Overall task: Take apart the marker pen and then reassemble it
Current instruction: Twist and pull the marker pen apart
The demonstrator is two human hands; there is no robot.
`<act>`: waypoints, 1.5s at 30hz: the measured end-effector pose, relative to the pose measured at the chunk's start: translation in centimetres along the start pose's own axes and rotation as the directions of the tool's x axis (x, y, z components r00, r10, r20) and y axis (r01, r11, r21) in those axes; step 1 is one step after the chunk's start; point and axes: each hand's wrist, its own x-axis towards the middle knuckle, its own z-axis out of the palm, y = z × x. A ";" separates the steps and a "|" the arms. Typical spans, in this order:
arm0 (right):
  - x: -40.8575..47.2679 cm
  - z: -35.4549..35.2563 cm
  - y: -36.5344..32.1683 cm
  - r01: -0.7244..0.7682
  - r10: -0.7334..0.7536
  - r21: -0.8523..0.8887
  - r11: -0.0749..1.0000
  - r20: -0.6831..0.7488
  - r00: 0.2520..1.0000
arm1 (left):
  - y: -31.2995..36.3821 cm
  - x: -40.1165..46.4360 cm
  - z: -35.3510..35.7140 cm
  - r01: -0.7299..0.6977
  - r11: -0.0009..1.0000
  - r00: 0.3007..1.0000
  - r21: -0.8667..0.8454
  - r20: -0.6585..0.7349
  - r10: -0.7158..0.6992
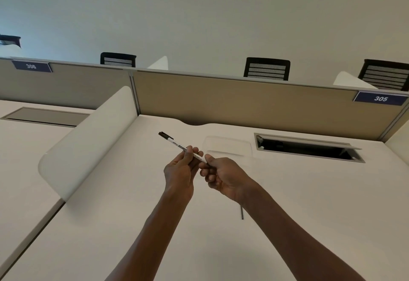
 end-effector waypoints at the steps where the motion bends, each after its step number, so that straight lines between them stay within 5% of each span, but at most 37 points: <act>1: 0.0 0.2 0.2 0.038 -0.040 -0.053 0.998 -0.034 0.999 | -0.1 0.0 0.0 0.003 1.000 1.000 -0.011 -0.027 -0.003; 3: 0.2 0.7 0.7 0.159 -0.210 -0.332 0.930 -0.123 0.970 | -0.3 0.0 0.2 0.018 0.999 0.996 -0.042 -0.087 -0.022; 4: 0.4 0.8 1.2 0.227 -0.367 -0.558 0.798 -0.151 0.918 | -0.3 0.0 0.3 0.035 0.997 0.993 -0.067 -0.112 -0.043; 6: 1.2 0.6 2.6 0.278 -0.698 -0.915 0.294 -0.007 0.716 | -0.2 0.3 0.3 0.085 0.988 0.984 -0.125 -0.145 -0.103; 7: 1.6 0.4 3.3 0.258 -0.772 -0.964 0.067 0.114 0.626 | -0.1 0.5 0.2 0.112 0.983 0.979 -0.146 -0.153 -0.135; 9: 2.0 -0.1 4.2 0.200 -0.781 -0.956 -0.213 0.290 0.554 | -0.2 0.7 0.0 0.156 0.975 0.971 -0.157 -0.157 -0.180; 12: 2.1 -0.6 4.7 0.145 -0.772 -0.926 -0.347 0.370 0.517 | -0.4 0.5 -0.4 0.171 0.973 0.971 -0.153 -0.139 -0.192; 15: 2.1 -0.2 4.1 0.255 -0.833 -0.967 -0.004 0.145 0.534 | -0.5 0.3 -0.8 0.129 0.985 0.990 -0.113 -0.036 -0.134; 18: 1.4 0.7 2.2 0.327 -0.654 -0.811 0.484 -0.087 0.751 | -1.0 -0.3 -0.6 0.123 0.992 0.986 0.003 0.118 -0.122; 21: 0.6 1.1 0.7 0.246 -0.328 -0.453 0.857 -0.112 0.938 | -1.3 -0.6 -0.1 0.146 0.989 0.978 -0.033 0.157 -0.139; 23: 0.4 1.2 0.7 0.231 -0.311 -0.460 0.858 -0.104 0.945 | -1.3 -0.8 0.1 0.176 0.975 0.979 -0.136 0.129 -0.159; 27: 0.9 1.4 2.4 0.338 -0.681 -0.857 0.390 -0.022 0.732 | -1.2 -1.1 0.7 0.193 0.949 0.981 -0.250 0.018 -0.195; 31: 0.9 1.7 2.8 0.411 -0.788 -0.888 0.206 0.098 0.608 | -0.7 -1.0 0.8 0.175 0.940 0.981 -0.292 -0.033 -0.193; 38: 1.2 1.8 1.8 0.418 -0.762 -0.862 0.288 0.059 0.645 | -0.3 -0.3 -0.2 0.218 0.914 0.975 -0.341 0.126 -0.186; 45: 0.3 1.3 0.4 0.271 -0.346 -0.451 0.851 -0.092 0.934 | -1.0 -0.8 -0.1 0.215 0.947 0.972 -0.239 0.146 -0.184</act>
